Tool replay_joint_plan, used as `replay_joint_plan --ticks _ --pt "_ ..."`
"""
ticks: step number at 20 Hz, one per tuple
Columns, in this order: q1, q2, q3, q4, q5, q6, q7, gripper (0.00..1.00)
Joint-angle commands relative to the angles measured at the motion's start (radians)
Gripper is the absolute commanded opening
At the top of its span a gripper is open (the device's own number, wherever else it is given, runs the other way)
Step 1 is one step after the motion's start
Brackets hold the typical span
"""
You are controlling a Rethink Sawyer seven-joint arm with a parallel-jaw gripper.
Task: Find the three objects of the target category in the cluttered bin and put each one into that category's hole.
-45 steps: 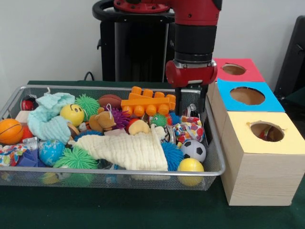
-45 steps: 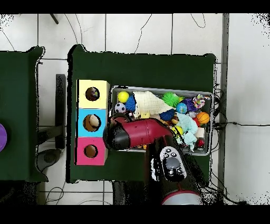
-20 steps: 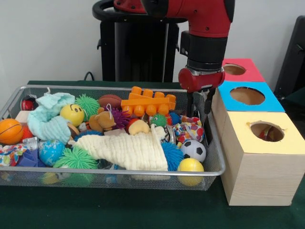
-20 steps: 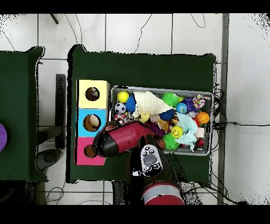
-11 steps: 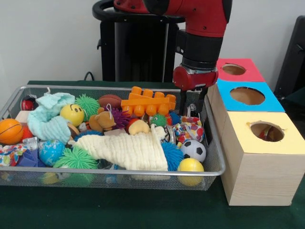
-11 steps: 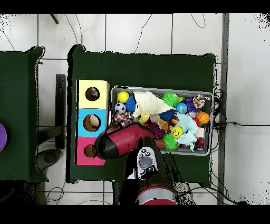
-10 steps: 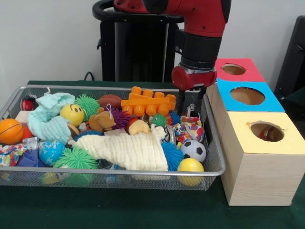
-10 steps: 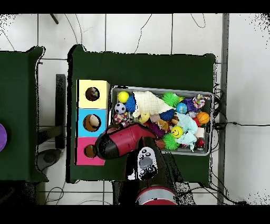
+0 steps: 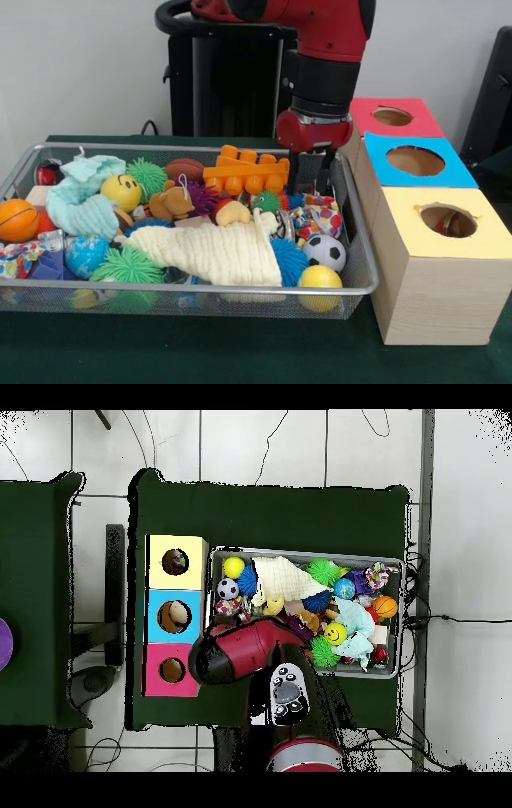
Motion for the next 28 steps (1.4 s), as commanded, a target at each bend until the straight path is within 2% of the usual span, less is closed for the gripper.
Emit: replay_joint_plan --ticks 1,12,21,25,26,28 --pt "-0.079 0.044 0.136 -0.019 -0.019 -0.116 0.081 1.00" --pt "-0.100 0.076 0.163 -0.009 -0.016 -0.165 0.093 1.00" --pt "-0.156 0.127 0.218 -0.007 -0.020 -0.170 0.086 1.00" --pt "-0.137 0.153 0.188 -0.037 -0.023 -0.124 0.069 1.00" --pt "-0.106 0.178 0.155 -0.063 -0.023 -0.114 0.075 1.00" --pt "-0.066 0.180 0.102 -0.088 -0.027 -0.093 0.079 1.00"
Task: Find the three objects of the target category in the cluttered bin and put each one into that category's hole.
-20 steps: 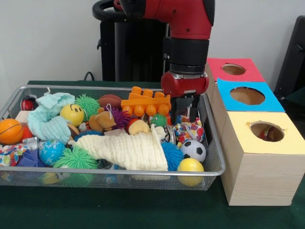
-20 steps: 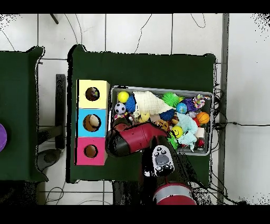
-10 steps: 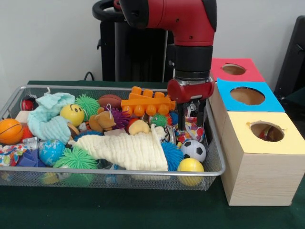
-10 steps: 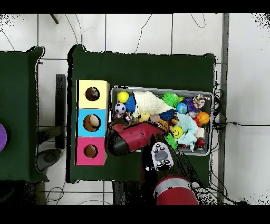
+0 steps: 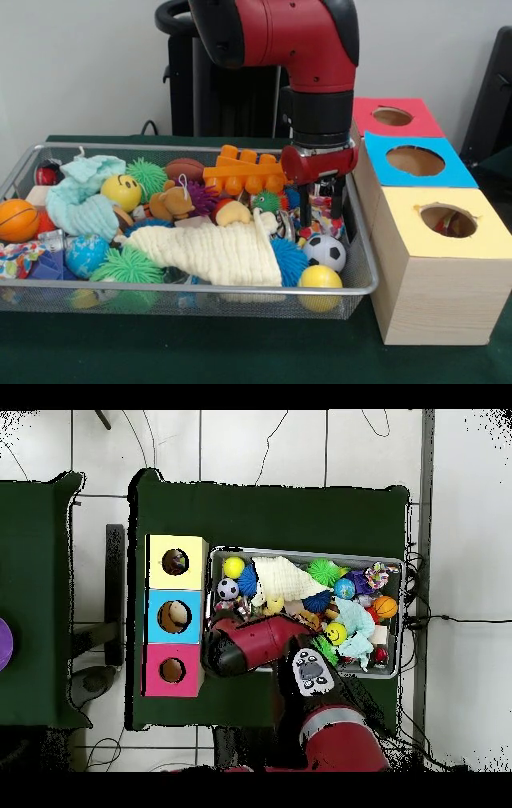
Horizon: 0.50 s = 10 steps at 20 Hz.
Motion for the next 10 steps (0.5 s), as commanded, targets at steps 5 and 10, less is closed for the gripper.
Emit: replay_joint_plan --ticks 5,10 --pt "0.085 0.059 -0.059 -0.068 -0.025 0.065 0.081 1.00" --pt "0.091 0.061 -0.055 -0.077 -0.009 0.093 0.067 1.00"
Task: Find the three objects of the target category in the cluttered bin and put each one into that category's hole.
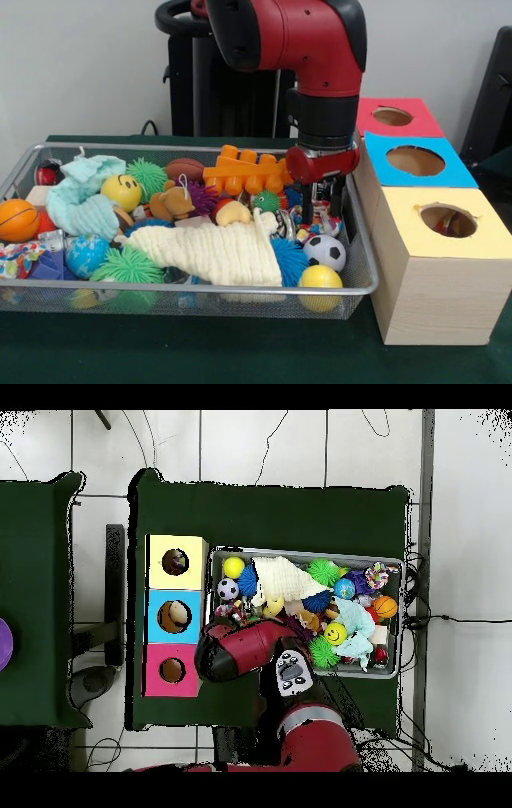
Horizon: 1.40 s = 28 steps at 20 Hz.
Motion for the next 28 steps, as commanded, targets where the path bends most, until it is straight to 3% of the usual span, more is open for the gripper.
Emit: replay_joint_plan --ticks 1,3,4,19,25,28 --pt "0.014 0.041 0.014 -0.071 -0.004 0.103 0.064 1.00" --pt "0.009 0.042 0.019 -0.068 -0.005 0.111 0.056 1.00" --pt "0.008 0.042 0.018 -0.065 -0.006 0.106 0.056 0.00" --pt "0.014 0.032 0.008 -0.064 -0.006 0.088 0.068 0.00" --pt "-0.160 -0.153 0.191 0.065 0.050 0.189 -0.008 0.00" --pt "-0.202 -0.207 0.232 0.084 0.064 0.226 -0.019 0.00"
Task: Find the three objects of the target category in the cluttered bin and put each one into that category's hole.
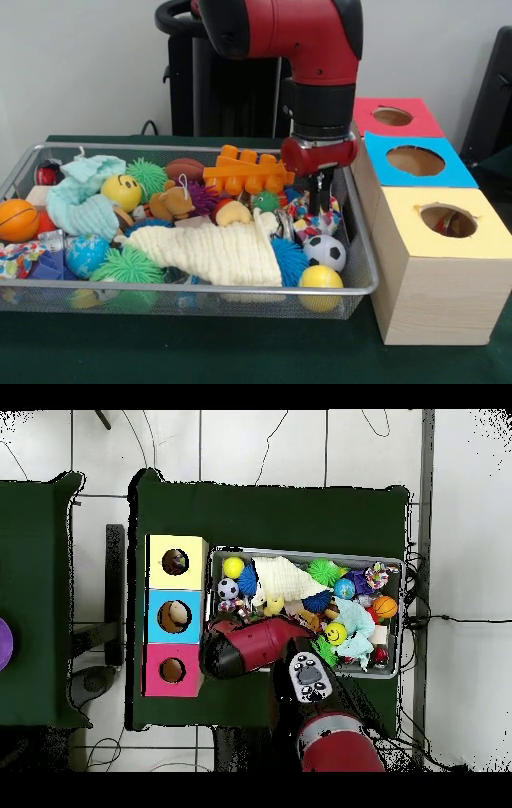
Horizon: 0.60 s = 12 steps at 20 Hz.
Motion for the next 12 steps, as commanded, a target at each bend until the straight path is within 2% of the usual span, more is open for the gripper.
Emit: replay_joint_plan --ticks 1,7,12 --pt "-0.127 -0.147 0.169 0.062 0.053 0.177 -0.022 0.00" --pt "-0.108 -0.165 0.148 0.085 0.006 0.114 0.041 0.00" --pt "-0.109 -0.215 0.155 0.156 0.006 0.008 0.109 0.00"
